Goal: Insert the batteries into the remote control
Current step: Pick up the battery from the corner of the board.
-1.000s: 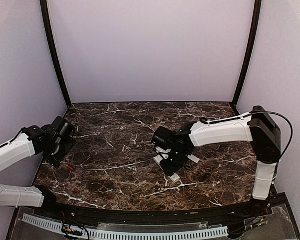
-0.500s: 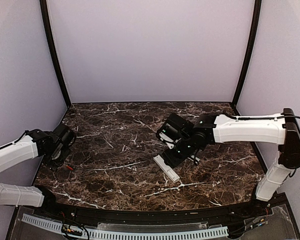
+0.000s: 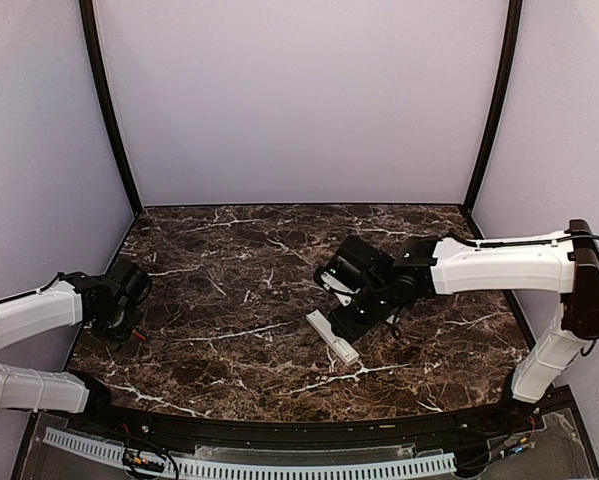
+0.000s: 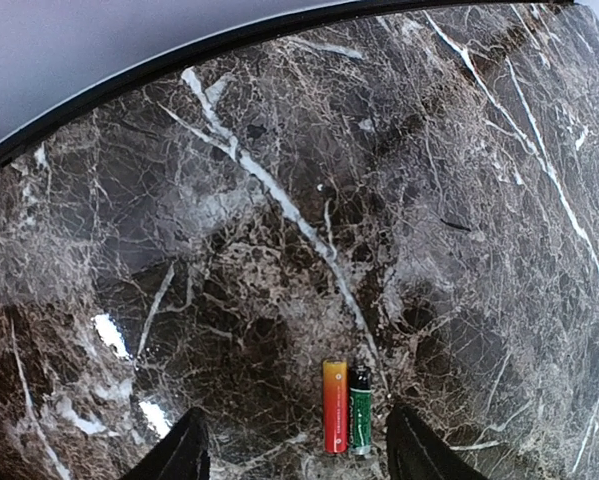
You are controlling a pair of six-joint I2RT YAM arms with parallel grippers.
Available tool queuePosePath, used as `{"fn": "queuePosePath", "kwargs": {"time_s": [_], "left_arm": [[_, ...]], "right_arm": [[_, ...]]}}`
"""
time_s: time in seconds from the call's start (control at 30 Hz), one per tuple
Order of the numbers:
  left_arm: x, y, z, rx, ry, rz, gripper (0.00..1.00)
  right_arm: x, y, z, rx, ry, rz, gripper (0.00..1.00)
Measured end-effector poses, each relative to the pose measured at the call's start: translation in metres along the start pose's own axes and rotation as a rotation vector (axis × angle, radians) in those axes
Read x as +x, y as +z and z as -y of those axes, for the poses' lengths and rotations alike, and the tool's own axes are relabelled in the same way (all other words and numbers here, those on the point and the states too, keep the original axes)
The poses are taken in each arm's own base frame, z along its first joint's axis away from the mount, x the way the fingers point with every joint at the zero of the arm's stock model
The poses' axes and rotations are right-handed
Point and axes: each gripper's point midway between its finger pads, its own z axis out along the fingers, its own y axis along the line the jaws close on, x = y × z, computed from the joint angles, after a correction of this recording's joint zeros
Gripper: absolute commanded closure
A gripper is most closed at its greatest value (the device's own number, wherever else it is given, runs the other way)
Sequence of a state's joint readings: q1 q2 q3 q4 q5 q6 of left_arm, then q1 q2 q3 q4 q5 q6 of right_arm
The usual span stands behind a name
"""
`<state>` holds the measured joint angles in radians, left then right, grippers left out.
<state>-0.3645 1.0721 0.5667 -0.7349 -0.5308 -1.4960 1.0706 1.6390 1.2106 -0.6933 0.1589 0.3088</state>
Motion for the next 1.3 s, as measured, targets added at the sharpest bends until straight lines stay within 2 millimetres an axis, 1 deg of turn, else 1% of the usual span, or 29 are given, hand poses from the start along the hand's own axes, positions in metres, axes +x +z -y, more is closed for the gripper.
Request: {"fn": "queuePosePath", "kwargs": {"time_s": [0.03, 0.1, 0.27, 0.33, 0.47, 0.57, 0.7, 0.87, 1.0, 1.13, 1.3], "left_arm": [[0.001, 0.002, 0.0, 0.01, -0.006, -0.002, 0.47], [0.004, 0.004, 0.0, 0.039, -0.014, -0.008, 0.52], [0.008, 0.011, 0.002, 0.102, -0.027, -0.02, 0.55], [0.01, 0.016, 0.005, 0.097, -0.026, -0.028, 0.58], [0.021, 0.029, 0.003, 0.021, 0.01, -0.062, 0.61], [0.026, 0.033, 0.008, -0.01, 0.025, -0.081, 0.65], [0.025, 0.03, 0.02, 0.001, 0.013, -0.094, 0.65], [0.024, 0.027, 0.021, 0.018, -0.001, -0.093, 0.66], [0.025, 0.03, 0.016, 0.005, -0.001, -0.095, 0.66], [0.026, 0.032, 0.014, -0.011, -0.01, -0.096, 0.71], [0.027, 0.034, 0.007, -0.046, -0.031, -0.097, 0.71]], "right_arm": [[0.001, -0.001, 0.0, -0.001, 0.0, 0.0, 0.54], [0.006, -0.004, 0.0, -0.004, 0.006, 0.001, 0.54], [0.01, -0.017, 0.0, -0.016, 0.038, 0.019, 0.54], [0.01, -0.019, 0.0, -0.018, 0.049, 0.023, 0.54], [0.013, -0.019, -0.001, -0.017, 0.06, 0.015, 0.54], [0.017, -0.018, -0.002, -0.015, 0.073, 0.007, 0.54], [0.024, -0.015, -0.001, -0.008, 0.091, -0.014, 0.54], [0.035, -0.012, 0.0, 0.001, 0.091, -0.042, 0.54], [0.036, -0.012, 0.0, 0.002, 0.087, -0.046, 0.54], [0.036, -0.011, 0.0, 0.004, 0.079, -0.049, 0.54], [0.038, -0.008, 0.0, 0.007, 0.072, -0.06, 0.53]]}}
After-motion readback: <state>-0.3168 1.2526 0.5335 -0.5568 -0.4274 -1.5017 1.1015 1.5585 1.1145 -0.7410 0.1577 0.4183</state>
